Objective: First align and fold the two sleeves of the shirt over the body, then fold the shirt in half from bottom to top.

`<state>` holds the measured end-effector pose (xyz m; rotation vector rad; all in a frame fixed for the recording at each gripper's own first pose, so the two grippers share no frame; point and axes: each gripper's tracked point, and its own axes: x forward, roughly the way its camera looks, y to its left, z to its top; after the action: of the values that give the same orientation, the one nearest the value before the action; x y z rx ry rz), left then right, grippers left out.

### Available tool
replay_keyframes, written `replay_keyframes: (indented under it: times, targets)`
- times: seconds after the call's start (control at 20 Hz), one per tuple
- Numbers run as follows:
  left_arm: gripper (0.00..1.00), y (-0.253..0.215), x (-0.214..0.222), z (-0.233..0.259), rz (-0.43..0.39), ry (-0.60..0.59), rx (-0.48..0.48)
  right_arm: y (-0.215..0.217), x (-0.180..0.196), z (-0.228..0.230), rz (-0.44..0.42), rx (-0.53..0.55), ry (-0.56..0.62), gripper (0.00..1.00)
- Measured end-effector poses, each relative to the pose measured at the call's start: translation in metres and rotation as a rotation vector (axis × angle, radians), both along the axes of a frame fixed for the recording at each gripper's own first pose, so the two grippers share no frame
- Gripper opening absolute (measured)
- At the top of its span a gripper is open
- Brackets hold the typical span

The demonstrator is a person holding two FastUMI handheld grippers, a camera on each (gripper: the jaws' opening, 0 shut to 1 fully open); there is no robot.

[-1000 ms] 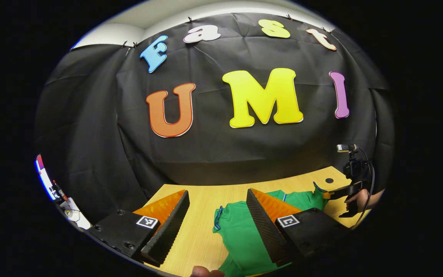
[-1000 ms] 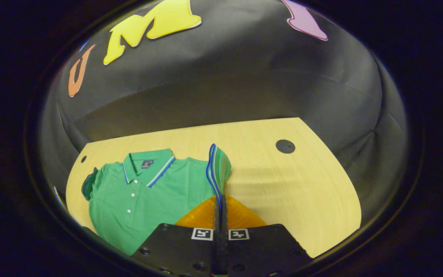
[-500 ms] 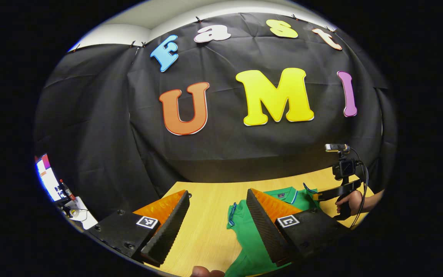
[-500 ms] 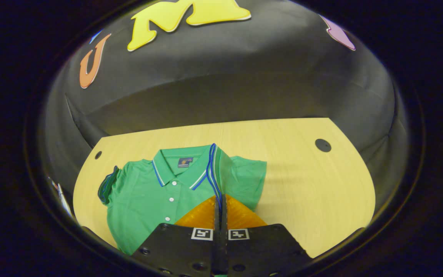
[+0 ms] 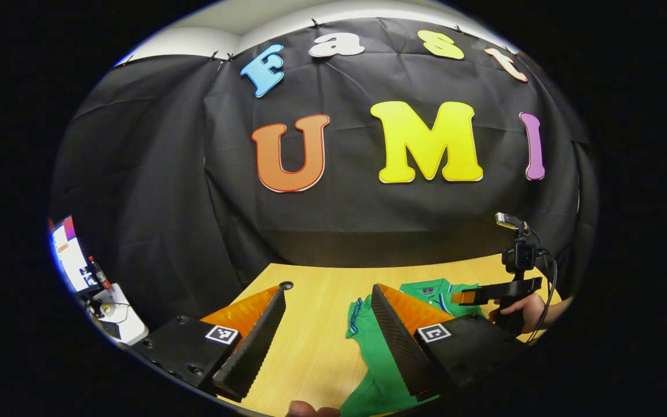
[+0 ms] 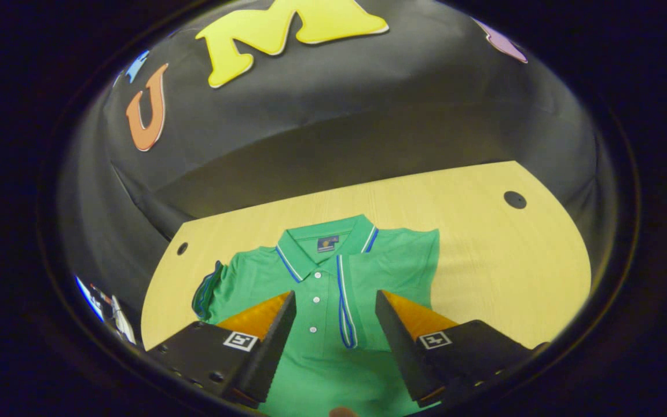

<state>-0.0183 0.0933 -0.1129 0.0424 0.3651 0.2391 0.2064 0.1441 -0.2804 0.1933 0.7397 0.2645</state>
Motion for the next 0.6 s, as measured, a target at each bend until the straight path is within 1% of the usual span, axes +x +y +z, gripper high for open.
replay_keyframes:
  times: [0.05,0.1,0.15,0.25,0.45,0.6]
  targets:
    - [0.96,-0.002,0.004,-0.002,-0.012,-0.003,-0.01,0.0,-0.006,0.005,0.007,-0.016,-0.013,0.88]
    - [0.96,-0.003,0.008,-0.004,-0.026,-0.005,-0.021,-0.003,-0.013,0.011,0.009,-0.032,-0.029,0.84]
    - [0.96,-0.005,0.012,-0.007,-0.041,-0.007,-0.037,-0.006,-0.019,0.02,0.011,-0.042,-0.049,0.95]
    - [0.96,-0.01,0.02,-0.02,-0.08,0.001,-0.066,-0.011,-0.035,0.04,0.014,-0.058,-0.087,0.96]
    - [0.97,-0.011,0.039,-0.056,-0.141,0.057,-0.115,-0.023,-0.072,0.085,0.044,-0.119,-0.188,0.96]
    - [0.97,-0.011,0.06,-0.086,-0.169,0.105,-0.136,-0.035,-0.103,0.113,0.033,-0.128,-0.227,0.96]
